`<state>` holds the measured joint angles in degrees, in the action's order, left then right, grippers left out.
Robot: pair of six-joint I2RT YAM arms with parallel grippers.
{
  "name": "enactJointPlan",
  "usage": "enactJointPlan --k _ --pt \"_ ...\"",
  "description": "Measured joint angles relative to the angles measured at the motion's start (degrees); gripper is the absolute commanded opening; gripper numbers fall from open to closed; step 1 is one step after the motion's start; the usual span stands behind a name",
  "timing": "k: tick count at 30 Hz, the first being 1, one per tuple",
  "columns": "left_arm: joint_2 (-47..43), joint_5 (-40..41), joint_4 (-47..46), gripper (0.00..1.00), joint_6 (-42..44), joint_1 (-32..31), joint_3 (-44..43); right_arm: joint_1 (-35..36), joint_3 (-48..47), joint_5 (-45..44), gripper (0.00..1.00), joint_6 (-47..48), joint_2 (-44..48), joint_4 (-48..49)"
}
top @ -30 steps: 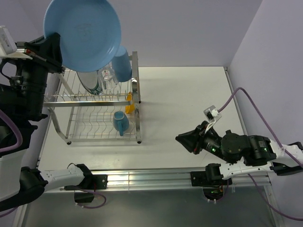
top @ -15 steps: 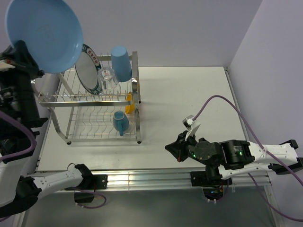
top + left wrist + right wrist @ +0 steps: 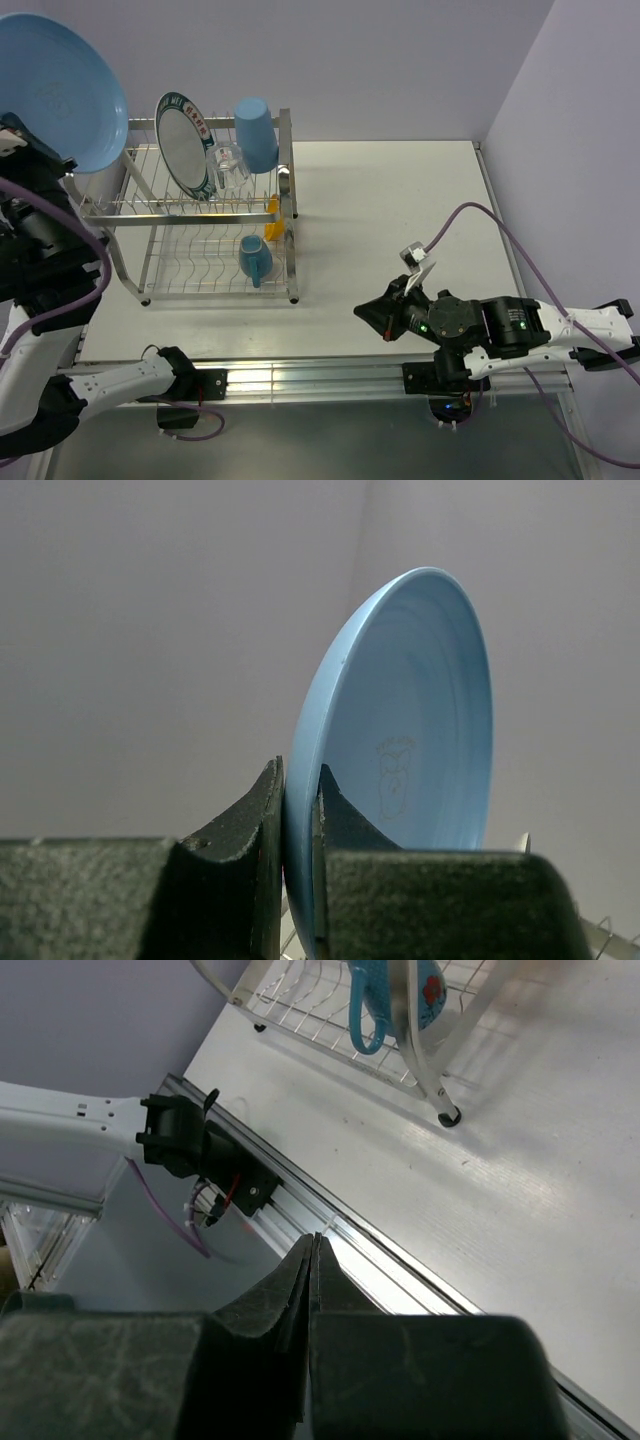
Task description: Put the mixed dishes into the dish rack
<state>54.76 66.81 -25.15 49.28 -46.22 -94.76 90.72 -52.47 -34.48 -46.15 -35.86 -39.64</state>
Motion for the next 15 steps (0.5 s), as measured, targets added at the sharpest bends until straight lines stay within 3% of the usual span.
enactJointPlan --k 8,15 --pt "0.37 2.25 2.62 0.00 2.84 0.04 3.65 0.00 3.28 0.55 0.00 -1.77 3.56 0.07" --pt "0.61 1.05 14.38 0.00 -2.27 3.15 4.76 0.00 3.32 1.22 0.00 -2.21 3.93 0.20"
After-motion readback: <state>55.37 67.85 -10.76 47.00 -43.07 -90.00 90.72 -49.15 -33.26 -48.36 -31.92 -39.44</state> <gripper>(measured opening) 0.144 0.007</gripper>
